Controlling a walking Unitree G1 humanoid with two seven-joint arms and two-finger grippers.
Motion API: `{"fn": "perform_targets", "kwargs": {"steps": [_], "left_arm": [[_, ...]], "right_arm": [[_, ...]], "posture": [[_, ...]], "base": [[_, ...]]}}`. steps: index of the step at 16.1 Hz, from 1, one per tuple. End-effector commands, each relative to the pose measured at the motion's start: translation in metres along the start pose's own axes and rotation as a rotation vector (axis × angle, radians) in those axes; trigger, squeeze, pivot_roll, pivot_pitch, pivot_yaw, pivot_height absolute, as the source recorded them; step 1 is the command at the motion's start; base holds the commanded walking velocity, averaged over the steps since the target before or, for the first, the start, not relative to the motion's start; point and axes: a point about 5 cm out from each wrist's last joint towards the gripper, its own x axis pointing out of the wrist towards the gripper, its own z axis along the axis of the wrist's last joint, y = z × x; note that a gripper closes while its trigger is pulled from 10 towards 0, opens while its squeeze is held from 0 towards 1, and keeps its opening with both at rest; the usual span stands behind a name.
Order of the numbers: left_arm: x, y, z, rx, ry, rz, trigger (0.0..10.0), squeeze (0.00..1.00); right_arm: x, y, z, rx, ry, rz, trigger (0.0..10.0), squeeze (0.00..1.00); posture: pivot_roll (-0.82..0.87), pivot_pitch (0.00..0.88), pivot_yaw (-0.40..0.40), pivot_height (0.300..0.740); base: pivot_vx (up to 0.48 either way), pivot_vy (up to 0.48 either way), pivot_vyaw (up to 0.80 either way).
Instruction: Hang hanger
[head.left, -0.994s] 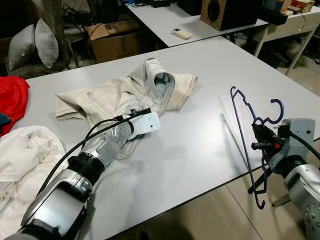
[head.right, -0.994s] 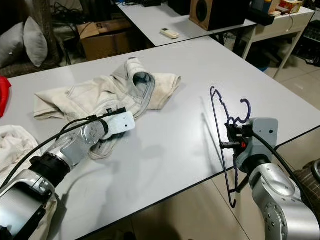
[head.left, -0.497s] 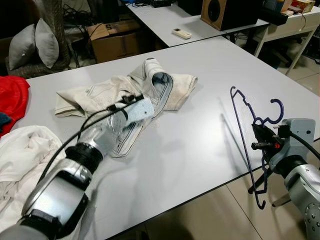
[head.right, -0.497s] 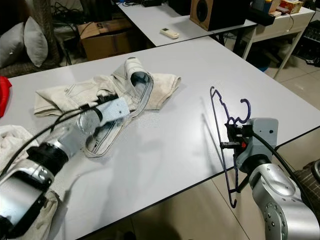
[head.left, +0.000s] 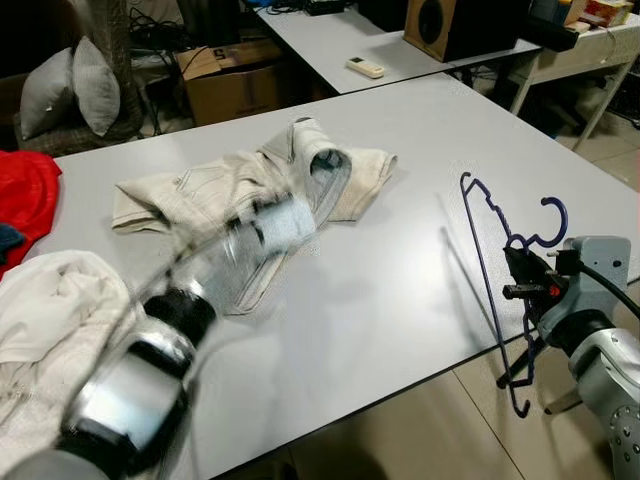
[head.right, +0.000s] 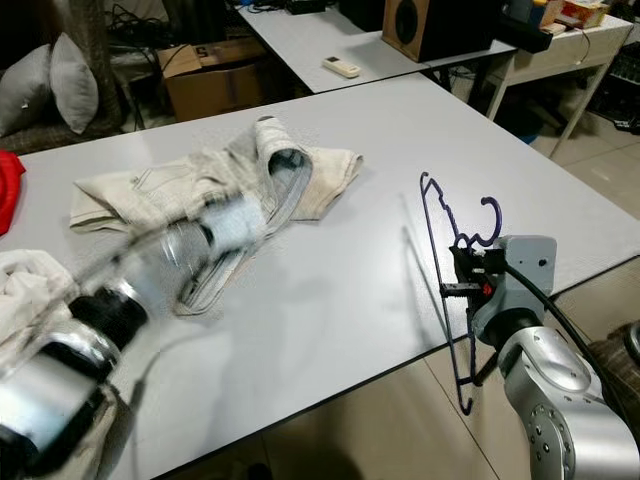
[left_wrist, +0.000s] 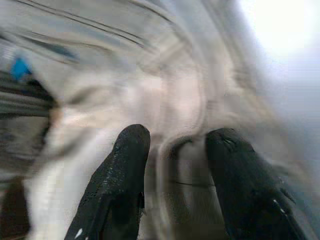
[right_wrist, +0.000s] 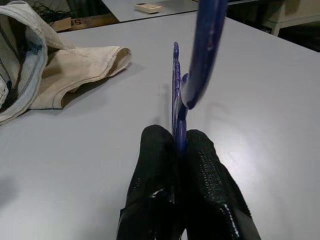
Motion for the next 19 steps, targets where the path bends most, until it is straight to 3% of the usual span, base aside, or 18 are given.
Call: {"fn": "perform_targets", "kwargs": {"steps": [1, 2, 3, 4, 15, 17, 19], "left_arm": [[-0.001, 0.005, -0.006, -0.011, 0.031, 0.003, 10.0, 0.0], [0.0, 0.005, -0.007, -0.015, 0.039, -0.001, 8.7, 0.0], [0.0, 0.007, -0.008, -0.031, 0.044, 0.011, 3.9, 0.0], [0.001, 0.015, -0.008, -0.036, 0.055, 0.039, 0.0, 0.0], [-0.001, 0.039, -0.016, -0.081, 0.093, 0.07, 0.0, 0.0], [0.001, 0.033, -0.004, -0.314, 0.012, -0.032, 0.0, 0.0], [0.001, 0.04, 0.022, -0.576, -0.135, -0.1, 0.0, 0.0]], "right_arm": [[0.0, -0.001, 0.002, -0.004, -0.004, 0.0, 10.0, 0.0], [0.0, -0.001, 0.001, -0.004, -0.004, 0.0, 10.0, 0.0], [0.0, 0.0, 0.001, -0.005, -0.003, 0.001, 10.0, 0.0], [0.001, 0.001, 0.001, -0.005, -0.003, 0.005, 10.0, 0.0], [0.002, 0.001, 0.002, -0.006, -0.004, 0.007, 10.0, 0.0], [0.001, 0.006, 0.005, 0.046, -0.026, 0.058, 10.0, 0.0], [-0.005, 0.019, 0.01, 0.106, -0.054, 0.194, 10.0, 0.0]], "posture": [[-0.13, 0.0, 0.071, 0.74], [-0.13, 0.0, 0.07, 0.74], [-0.13, 0.0, 0.068, 0.74], [-0.13, 0.0, 0.066, 0.74], [-0.13, 0.0, 0.066, 0.74], [-0.13, 0.0, 0.07, 0.74], [-0.13, 0.0, 0.073, 0.74]], "base": [[0.0, 0.0, 0.0], [0.0, 0.0, 0.0], [0.0, 0.0, 0.0], [0.0, 0.0, 0.0], [0.0, 0.0, 0.0], [0.0, 0.0, 0.0], [0.0, 0.0, 0.0]]}}
